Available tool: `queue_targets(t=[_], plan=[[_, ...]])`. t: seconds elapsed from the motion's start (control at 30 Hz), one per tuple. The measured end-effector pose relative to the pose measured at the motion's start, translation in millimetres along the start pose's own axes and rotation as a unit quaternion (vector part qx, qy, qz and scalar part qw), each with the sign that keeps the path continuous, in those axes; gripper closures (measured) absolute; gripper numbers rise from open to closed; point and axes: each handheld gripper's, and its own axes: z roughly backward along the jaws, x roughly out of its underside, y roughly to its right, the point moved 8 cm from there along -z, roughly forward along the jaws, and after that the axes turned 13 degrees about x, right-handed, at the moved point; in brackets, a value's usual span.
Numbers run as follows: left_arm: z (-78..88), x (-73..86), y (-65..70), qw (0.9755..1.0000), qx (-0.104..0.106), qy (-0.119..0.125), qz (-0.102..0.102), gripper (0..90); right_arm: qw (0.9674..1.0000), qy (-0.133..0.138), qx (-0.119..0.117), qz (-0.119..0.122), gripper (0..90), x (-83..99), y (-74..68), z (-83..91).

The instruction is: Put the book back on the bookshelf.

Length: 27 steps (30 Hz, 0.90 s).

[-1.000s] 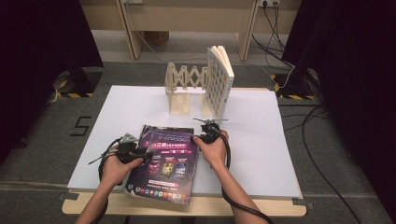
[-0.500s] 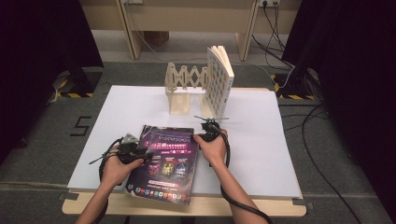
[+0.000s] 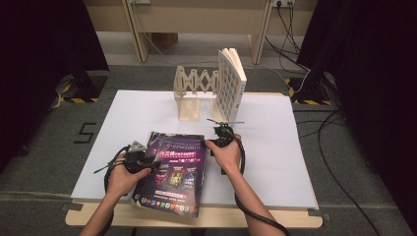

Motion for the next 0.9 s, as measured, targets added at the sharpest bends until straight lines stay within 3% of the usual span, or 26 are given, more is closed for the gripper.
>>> queue_targets(t=[0.27,0.5,0.63,0.8,0.9], plan=[[-0.1,0.2,0.0,1.0,0.002,0.002,0.002,58.8,0.9992,-0.034,-0.018,-0.01,60.7,13.2,3.7,-10.1],[-0.2,0.2,0.0,1.0,0.002,0.002,0.001,58.8,0.9991,-0.037,-0.018,-0.013,60.8,14.9,0.6,-13.3],[0.2,0.3,-0.3,1.0,0.001,0.001,0.0,58.7,0.9991,-0.036,-0.022,-0.006,67.1,11.7,-2.2,-9.1],[1.0,1.0,-1.5,1.0,0.001,0.007,-0.002,58.1,0.9983,-0.025,-0.052,-0.006,76.5,3.4,-10.2,0.9],[0.4,2.0,-0.9,0.9998,0.018,0.008,0.005,49.6,0.9973,-0.019,-0.07,-0.014,78.1,-0.3,-13.4,6.3]])
